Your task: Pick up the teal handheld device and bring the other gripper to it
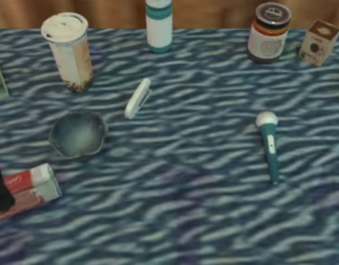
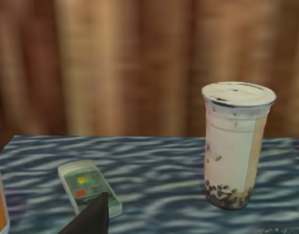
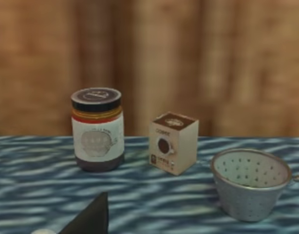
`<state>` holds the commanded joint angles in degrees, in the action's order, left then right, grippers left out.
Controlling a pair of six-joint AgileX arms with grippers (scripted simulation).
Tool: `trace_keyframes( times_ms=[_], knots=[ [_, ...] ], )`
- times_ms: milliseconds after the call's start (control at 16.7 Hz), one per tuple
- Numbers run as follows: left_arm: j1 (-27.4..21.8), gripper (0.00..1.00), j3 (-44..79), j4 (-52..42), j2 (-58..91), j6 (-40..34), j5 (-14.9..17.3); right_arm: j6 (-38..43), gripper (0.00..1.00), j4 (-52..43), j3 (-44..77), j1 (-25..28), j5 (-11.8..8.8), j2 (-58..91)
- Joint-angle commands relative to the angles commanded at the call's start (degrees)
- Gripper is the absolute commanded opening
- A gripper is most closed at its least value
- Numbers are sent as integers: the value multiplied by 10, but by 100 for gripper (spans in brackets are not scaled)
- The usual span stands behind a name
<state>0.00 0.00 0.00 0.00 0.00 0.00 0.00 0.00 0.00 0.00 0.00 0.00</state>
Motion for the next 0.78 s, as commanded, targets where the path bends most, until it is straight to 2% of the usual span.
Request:
trace_keyframes(
  times_ms=[360, 540, 780],
  knots=[
    [0, 100, 0, 0, 0, 0, 0, 15, 100, -41, 48, 19, 0, 60],
    [0, 100, 0, 0, 0, 0, 0, 42, 100, -103, 128, 46, 3, 169],
    [0, 100, 0, 0, 0, 0, 0, 92, 100, -201, 275, 90, 9, 384]
  ],
)
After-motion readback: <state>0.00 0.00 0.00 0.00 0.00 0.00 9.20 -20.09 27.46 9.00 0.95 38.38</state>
